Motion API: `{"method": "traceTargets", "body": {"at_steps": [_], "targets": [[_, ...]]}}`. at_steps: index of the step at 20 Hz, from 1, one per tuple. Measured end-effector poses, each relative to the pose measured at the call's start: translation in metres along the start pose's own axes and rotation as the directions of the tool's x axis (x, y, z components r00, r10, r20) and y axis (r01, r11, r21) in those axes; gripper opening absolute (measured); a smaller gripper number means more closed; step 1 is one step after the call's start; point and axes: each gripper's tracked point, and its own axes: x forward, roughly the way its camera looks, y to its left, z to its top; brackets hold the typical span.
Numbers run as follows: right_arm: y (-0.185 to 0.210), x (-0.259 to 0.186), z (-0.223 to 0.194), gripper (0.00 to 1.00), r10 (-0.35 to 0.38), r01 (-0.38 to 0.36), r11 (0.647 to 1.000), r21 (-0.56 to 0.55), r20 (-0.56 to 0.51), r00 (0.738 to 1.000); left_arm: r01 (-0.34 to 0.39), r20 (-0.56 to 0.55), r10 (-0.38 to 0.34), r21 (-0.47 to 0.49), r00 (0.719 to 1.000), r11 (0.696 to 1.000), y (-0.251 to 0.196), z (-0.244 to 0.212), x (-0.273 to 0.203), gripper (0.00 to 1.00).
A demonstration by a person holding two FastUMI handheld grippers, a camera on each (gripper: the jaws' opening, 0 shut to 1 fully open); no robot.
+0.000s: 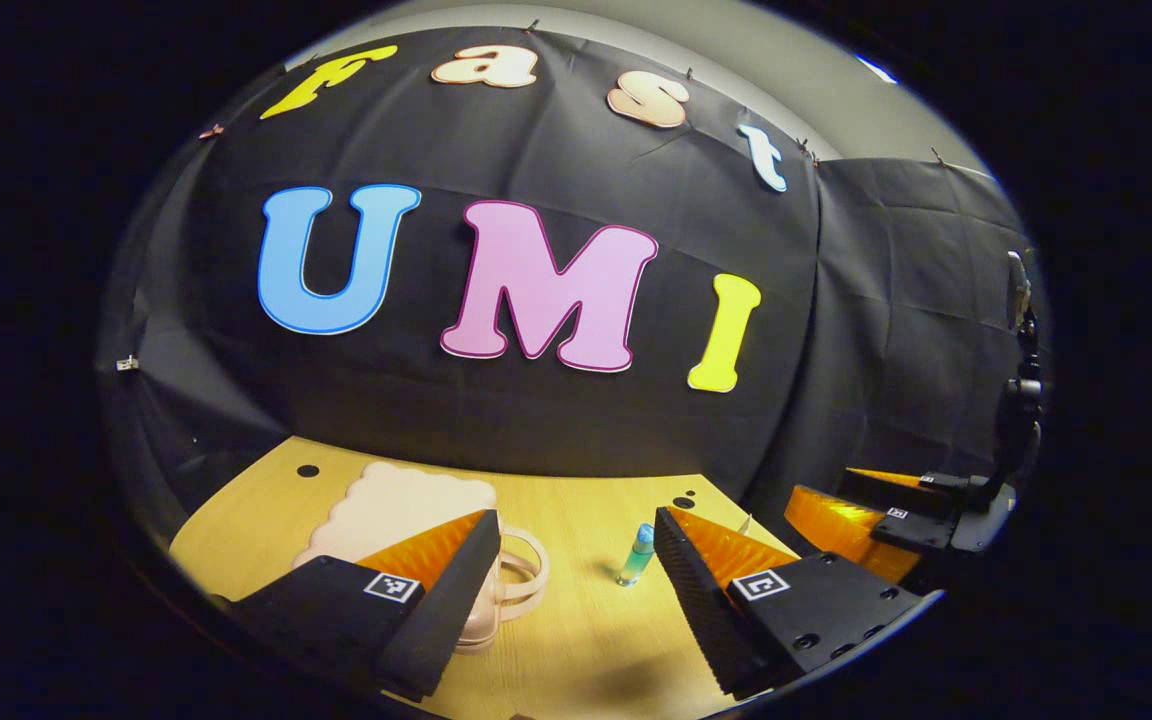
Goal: First open the suitcase, pack the skin care products into it, and then close the suitcase.
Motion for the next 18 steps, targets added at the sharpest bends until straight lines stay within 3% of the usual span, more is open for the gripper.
{"method": "traceTargets", "body": {"at_steps": [4, 7, 12, 15, 17, 18], "targets": [[-0.011, 0.019, 0.007, 0.96, -0.004, 0.006, 0.999, -0.033, 0.033, 0.999, 0.007, -0.081, -0.002, 0.059, 0.997, 0.998, -0.004, -0.033, 0.064, 0.98], [-0.021, 0.023, 0.003, 0.96, -0.004, 0.005, 1.000, -0.030, 0.026, 1.000, 0.017, -0.177, -0.016, 0.003, 0.984, 1.000, -0.008, -0.069, 0.111, 0.95], [-0.038, 0.033, -0.021, 0.96, -0.014, 0.015, 1.000, 0.011, -0.050, 0.999, -0.034, -0.326, 0.022, -0.030, 0.945, 0.999, -0.004, -0.137, 0.175, 0.84], [-0.041, 0.040, -0.047, 0.96, 0.009, -0.009, 1.000, 0.003, -0.122, 0.993, -0.114, -0.426, 0.106, 0.007, 0.899, 0.993, 0.013, -0.172, 0.193, 0.67], [-0.049, 0.040, -0.065, 0.92, 0.005, -0.004, 1.000, 0.009, -0.165, 0.986, -0.151, -0.480, 0.156, 0.048, 0.863, 0.987, 0.018, -0.193, 0.204, 0.66], [-0.052, 0.040, -0.073, 0.97, 0.002, 0.002, 1.000, 0.024, -0.187, 0.982, -0.174, -0.502, 0.187, 0.072, 0.844, 0.982, 0.022, -0.202, 0.208, 0.73]]}}
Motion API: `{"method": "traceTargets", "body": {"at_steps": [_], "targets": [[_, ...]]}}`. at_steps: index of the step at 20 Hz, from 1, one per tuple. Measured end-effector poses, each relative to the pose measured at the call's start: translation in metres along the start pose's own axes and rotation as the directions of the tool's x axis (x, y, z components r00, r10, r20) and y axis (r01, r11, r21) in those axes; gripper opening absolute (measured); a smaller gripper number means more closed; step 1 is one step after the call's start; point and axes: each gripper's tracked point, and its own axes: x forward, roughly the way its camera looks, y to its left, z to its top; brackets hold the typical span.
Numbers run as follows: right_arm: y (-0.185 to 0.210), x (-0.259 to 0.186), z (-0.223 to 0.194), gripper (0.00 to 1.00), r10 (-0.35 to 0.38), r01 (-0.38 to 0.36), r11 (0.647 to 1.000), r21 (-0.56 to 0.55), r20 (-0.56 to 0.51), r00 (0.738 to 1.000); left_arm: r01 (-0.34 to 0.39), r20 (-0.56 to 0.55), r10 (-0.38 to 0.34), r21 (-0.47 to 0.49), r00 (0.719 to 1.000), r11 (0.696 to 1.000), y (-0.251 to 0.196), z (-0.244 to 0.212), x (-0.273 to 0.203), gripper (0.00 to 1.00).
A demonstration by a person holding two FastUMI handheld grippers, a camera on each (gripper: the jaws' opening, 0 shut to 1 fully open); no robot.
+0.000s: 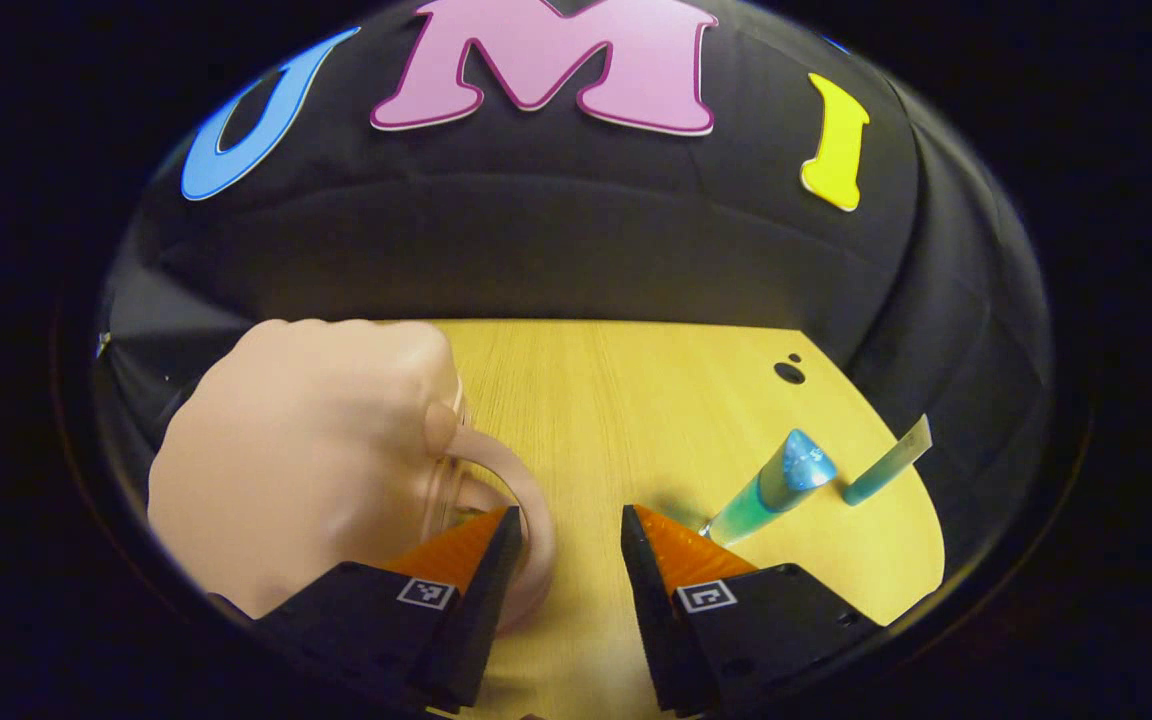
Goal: First open the suitcase, pack the skin care products into it, and then close the suitcase.
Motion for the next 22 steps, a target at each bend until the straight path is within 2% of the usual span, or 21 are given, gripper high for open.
{"method": "traceTargets", "body": {"at_steps": [1, 2, 4, 6, 7, 10, 13, 16, 19, 22], "targets": [[-0.005, 0.002, -0.009, 0.96, -0.007, 0.007, 1.000, 0.018, -0.031, 0.999, -0.031, -0.022, 0.031, 0.009, 0.999, 0.999, 0.004, -0.005, 0.007, 0.64], [-0.011, 0.004, -0.016, 0.96, -0.016, 0.018, 0.999, 0.040, -0.061, 0.998, -0.058, -0.047, 0.059, 0.020, 0.997, 0.998, 0.010, -0.009, 0.013, 0.63], [-0.025, 0.007, -0.022, 0.96, -0.037, 0.043, 0.996, 0.077, -0.086, 0.996, -0.080, -0.080, 0.083, 0.033, 0.993, 0.996, 0.015, -0.016, 0.021, 0.54], [-0.038, 0.011, -0.024, 0.96, -0.065, 0.071, 0.995, 0.065, -0.090, 0.994, -0.115, -0.118, 0.119, 0.035, 0.986, 0.993, 0.023, -0.024, 0.031, 0.37], [-0.045, 0.013, -0.026, 0.97, -0.072, 0.078, 0.996, 0.050, -0.096, 0.993, -0.110, -0.124, 0.112, 0.018, 0.986, 0.994, 0.021, -0.022, 0.029, 0.25], [-0.053, 0.015, -0.030, 0.98, -0.085, 0.089, 0.995, 0.037, -0.112, 0.990, -0.042, -0.093, 0.040, -0.023, 0.995, 0.999, 0.011, -0.010, 0.023, 0.19], [-0.043, 0.018, -0.024, 0.98, -0.066, 0.071, 0.997, 0.043, -0.103, 0.992, 0.008, -0.062, -0.010, -0.043, 0.998, 0.999, 0.008, 0.014, 0.007, 0.11], [-0.024, 0.024, -0.019, 0.98, -0.025, 0.030, 0.999, 0.042, -0.095, 0.995, 0.062, -0.033, -0.063, -0.051, 0.997, 0.997, 0.019, 0.050, -0.029, 0.10], [0.002, 0.031, -0.023, 0.98, 0.045, -0.036, 0.997, 0.069, -0.126, 0.991, 0.080, 0.022, -0.079, -0.043, 0.997, 0.996, 0.049, 0.102, -0.074, 0.10], [0.023, 0.034, -0.018, 0.98, 0.087, -0.080, 0.995, 0.063, -0.115, 0.989, 0.047, 0.077, -0.045, -0.017, 0.996, 0.999, 0.108, 0.147, -0.114, 0.09]]}}
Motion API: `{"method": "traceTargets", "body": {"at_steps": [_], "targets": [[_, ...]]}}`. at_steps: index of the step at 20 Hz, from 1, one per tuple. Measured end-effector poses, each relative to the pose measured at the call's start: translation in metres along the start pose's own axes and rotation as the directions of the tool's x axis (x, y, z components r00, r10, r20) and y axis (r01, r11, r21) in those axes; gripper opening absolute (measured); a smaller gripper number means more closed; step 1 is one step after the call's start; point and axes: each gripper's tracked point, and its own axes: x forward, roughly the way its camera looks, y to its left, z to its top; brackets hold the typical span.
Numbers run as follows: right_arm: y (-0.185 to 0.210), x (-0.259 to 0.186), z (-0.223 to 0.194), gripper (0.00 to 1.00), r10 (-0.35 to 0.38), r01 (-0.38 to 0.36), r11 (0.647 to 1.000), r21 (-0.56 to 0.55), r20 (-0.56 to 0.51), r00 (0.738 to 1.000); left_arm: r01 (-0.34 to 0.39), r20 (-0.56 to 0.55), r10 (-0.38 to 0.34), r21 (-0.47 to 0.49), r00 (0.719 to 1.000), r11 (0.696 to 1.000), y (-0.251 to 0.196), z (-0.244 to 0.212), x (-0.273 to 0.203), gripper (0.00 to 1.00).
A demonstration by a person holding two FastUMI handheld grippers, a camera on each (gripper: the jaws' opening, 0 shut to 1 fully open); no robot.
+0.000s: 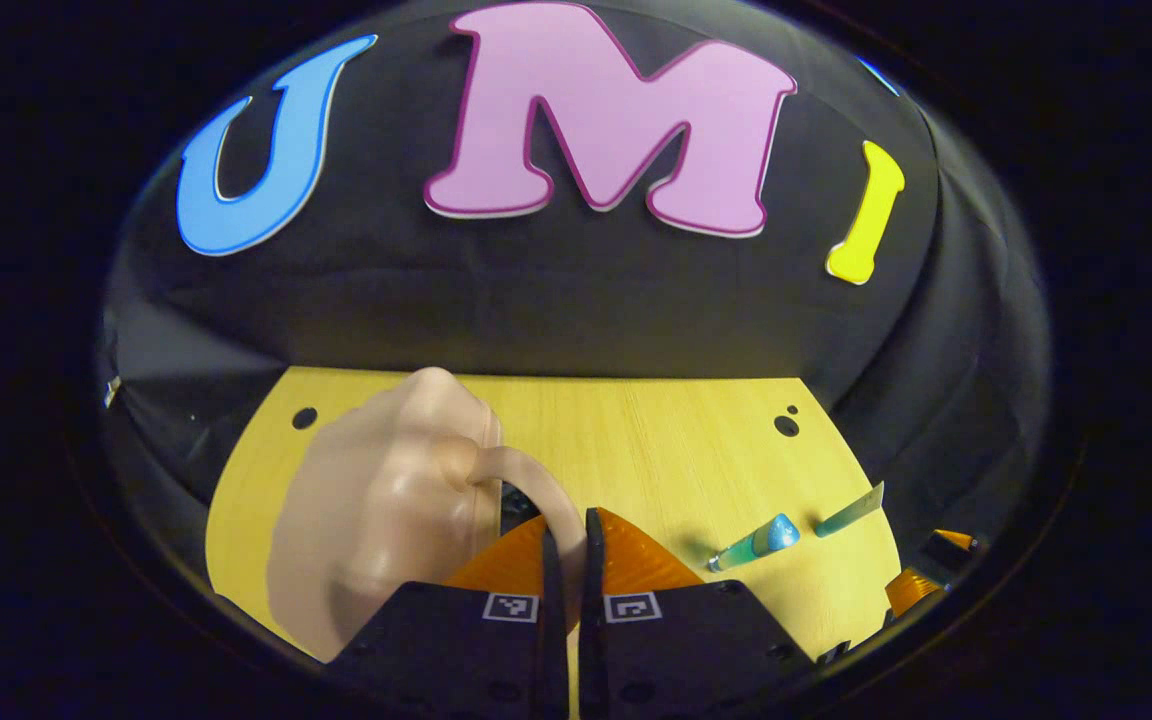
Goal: First open the suitcase, pack the skin care products into it, and then close the suitcase.
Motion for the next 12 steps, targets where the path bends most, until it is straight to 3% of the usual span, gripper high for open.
{"method": "traceTargets", "body": {"at_steps": [3, 5, 9, 12], "targets": [[0.019, 0.004, -0.001, 0.98, 0.053, -0.053, 0.999, 0.000, -0.014, 0.998, -0.088, 0.021, 0.088, 0.000, 0.996, 0.996, 0.076, 0.029, -0.031, 0.10], [0.032, 0.008, -0.002, 0.98, 0.093, -0.093, 0.995, -0.018, -0.027, 0.995, -0.184, 0.046, 0.182, 0.027, 0.982, 0.983, 0.140, 0.043, -0.047, 0.10], [0.051, 0.013, 0.000, 0.98, 0.112, -0.113, 0.993, -0.027, -0.040, 0.993, -0.426, 0.051, 0.423, 0.108, 0.905, 0.898, 0.280, 0.039, -0.059, 0.10], [0.061, 0.012, -0.001, 0.98, 0.087, -0.088, 0.995, -0.036, -0.040, 0.995, -0.479, 0.085, 0.472, 0.115, 0.877, 0.870, 0.354, 0.017, -0.050, 0.09]]}}
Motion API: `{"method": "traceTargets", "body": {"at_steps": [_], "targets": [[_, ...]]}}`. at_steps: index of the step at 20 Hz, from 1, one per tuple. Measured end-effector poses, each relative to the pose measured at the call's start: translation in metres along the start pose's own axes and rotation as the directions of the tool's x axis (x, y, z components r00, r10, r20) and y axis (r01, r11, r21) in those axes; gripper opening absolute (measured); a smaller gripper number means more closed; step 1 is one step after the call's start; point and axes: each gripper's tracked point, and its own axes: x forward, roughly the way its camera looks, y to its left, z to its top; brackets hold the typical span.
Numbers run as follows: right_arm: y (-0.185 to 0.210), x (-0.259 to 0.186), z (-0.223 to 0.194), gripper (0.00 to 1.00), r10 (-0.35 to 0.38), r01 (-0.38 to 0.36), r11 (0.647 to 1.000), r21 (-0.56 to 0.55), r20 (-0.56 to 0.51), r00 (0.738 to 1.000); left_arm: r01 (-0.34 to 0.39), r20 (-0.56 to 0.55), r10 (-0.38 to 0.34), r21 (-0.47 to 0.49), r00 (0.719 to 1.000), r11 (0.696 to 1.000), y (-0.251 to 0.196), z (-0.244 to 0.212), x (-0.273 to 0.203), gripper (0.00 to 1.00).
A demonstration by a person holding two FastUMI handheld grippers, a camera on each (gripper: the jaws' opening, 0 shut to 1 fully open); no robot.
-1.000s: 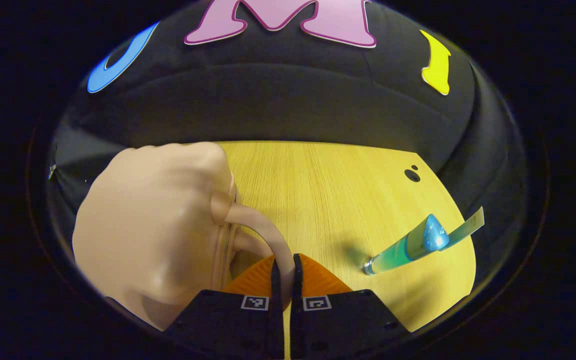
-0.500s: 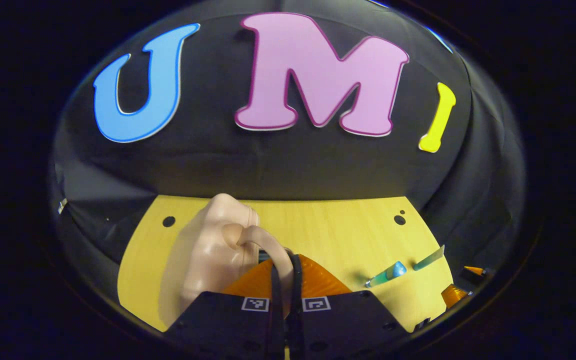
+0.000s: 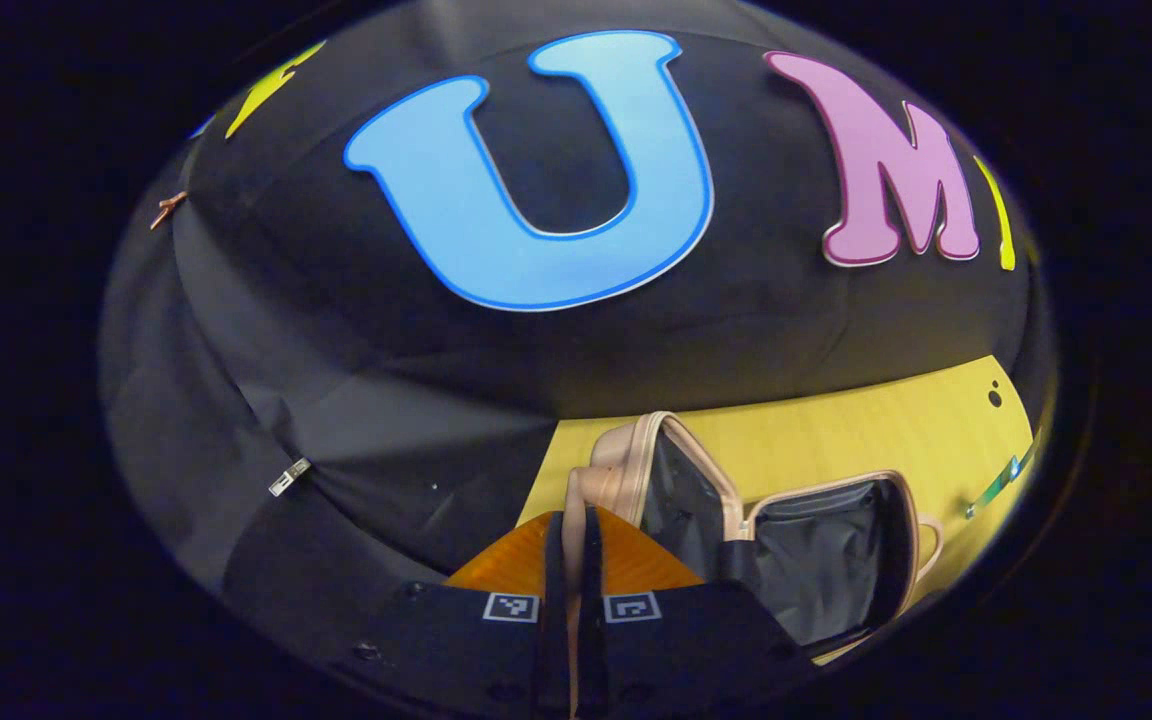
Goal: First open the suitcase, pack the skin care products into it, and then close the suitcase.
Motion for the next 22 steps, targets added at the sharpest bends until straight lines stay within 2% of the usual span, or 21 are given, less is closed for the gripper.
{"method": "traceTargets", "body": {"at_steps": [4, 7, 9, 11, 12, 13, 14, 15, 16, 17, 18, 19, 20, 21, 22], "targets": [[0.017, 0.005, -0.021, 0.98, -0.019, 0.017, 0.999, -0.041, -0.045, 0.999, -0.022, -0.033, 0.023, 0.025, 0.999, 0.999, 0.042, -0.072, 0.068, 0.09], [0.026, 0.008, -0.037, 0.98, -0.035, 0.029, 0.996, -0.090, -0.066, 0.997, -0.032, -0.143, 0.037, 0.036, 0.989, 0.999, 0.048, -0.123, 0.115, 0.09], [0.030, 0.010, -0.047, 0.98, -0.048, 0.040, 0.994, -0.105, -0.077, 0.996, -0.014, -0.169, 0.014, 0.002, 0.986, 1.000, 0.049, -0.141, 0.132, 0.13], [0.038, 0.011, -0.053, 0.97, -0.054, 0.044, 0.993, -0.109, -0.083, 0.995, 0.001, -0.157, -0.007, -0.037, 0.987, 0.999, 0.048, -0.155, 0.146, 0.09], [0.041, 0.012, -0.054, 0.98, -0.057, 0.047, 0.992, -0.114, -0.083, 0.995, 0.001, -0.148, -0.007, -0.039, 0.989, 0.999, 0.046, -0.163, 0.154, 0.10], [0.040, 0.012, -0.054, 0.98, -0.065, 0.055, 0.991, -0.123, -0.081, 0.995, -0.034, -0.144, 0.031, -0.019, 0.989, 0.999, 0.054, -0.166, 0.158, 0.12], [0.038, 0.013, -0.052, 0.97, -0.074, 0.064, 0.990, -0.128, -0.075, 0.994, -0.093, -0.125, 0.093, 0.008, 0.988, 0.996, 0.065, -0.163, 0.158, 0.17], [0.035, 0.013, -0.048, 0.97, -0.084, 0.076, 0.989, -0.124, -0.063, 0.994, -0.126, -0.095, 0.126, 0.010, 0.988, 0.992, 0.073, -0.153, 0.152, 0.32], [0.031, 0.014, -0.043, 0.96, -0.094, 0.089, 0.989, -0.116, -0.045, 0.995, -0.145, -0.051, 0.144, -0.002, 0.988, 0.989, 0.078, -0.142, 0.149, 0.33], [0.026, 0.014, -0.037, 0.96, -0.107, 0.103, 0.989, -0.108, -0.028, 0.994, -0.125, 0.003, 0.125, -0.042, 0.992, 0.991, 0.072, -0.124, 0.139, 0.67], [0.019, 0.015, -0.033, 0.96, -0.123, 0.121, 0.987, -0.104, -0.015, 0.992, -0.099, 0.056, 0.103, -0.079, 0.993, 0.992, 0.062, -0.105, 0.118, 0.79], [0.011, 0.013, -0.026, 0.96, -0.140, 0.140, 0.985, -0.097, -0.001, 0.990, -0.070, 0.113, 0.082, -0.105, 0.990, 0.992, 0.053, -0.084, 0.097, 0.88], [0.004, 0.012, -0.019, 0.96, -0.155, 0.156, 0.984, -0.085, 0.017, 0.988, -0.046, 0.169, 0.066, -0.118, 0.983, 0.992, 0.041, -0.064, 0.067, 0.90], [-0.003, 0.011, -0.013, 0.96, -0.169, 0.171, 0.982, -0.076, 0.036, 0.985, -0.016, 0.214, 0.042, -0.121, 0.976, 0.993, 0.025, -0.046, 0.047, 0.99], [-0.011, 0.009, -0.005, 0.96, -0.184, 0.188, 0.980, -0.070, 0.062, 0.981, 0.004, 0.252, 0.030, -0.133, 0.967, 0.991, 0.016, -0.036, 0.023, 0.99]]}}
